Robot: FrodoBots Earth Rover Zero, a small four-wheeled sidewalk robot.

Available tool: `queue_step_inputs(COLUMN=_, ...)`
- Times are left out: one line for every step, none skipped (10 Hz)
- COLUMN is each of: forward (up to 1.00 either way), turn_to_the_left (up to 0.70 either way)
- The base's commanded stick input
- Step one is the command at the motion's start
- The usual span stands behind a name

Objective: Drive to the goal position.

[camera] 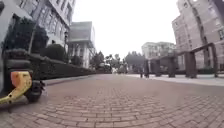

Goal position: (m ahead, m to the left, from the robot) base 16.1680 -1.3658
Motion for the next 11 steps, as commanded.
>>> queue_step_inputs(forward=0.45, turn_to_the_left=0.00)
queue_step_inputs(forward=0.45, turn_to_the_left=0.00)
queue_step_inputs(forward=0.45, turn_to_the_left=0.00)
queue_step_inputs(forward=0.45, turn_to_the_left=0.00)
queue_step_inputs(forward=0.45, turn_to_the_left=0.00)
queue_step_inputs(forward=0.45, turn_to_the_left=0.00)
queue_step_inputs(forward=0.45, turn_to_the_left=0.00)
queue_step_inputs(forward=0.45, turn_to_the_left=0.00)
queue_step_inputs(forward=0.45, turn_to_the_left=0.00)
queue_step_inputs(forward=0.45, turn_to_the_left=0.00)
queue_step_inputs(forward=0.45, turn_to_the_left=0.00)
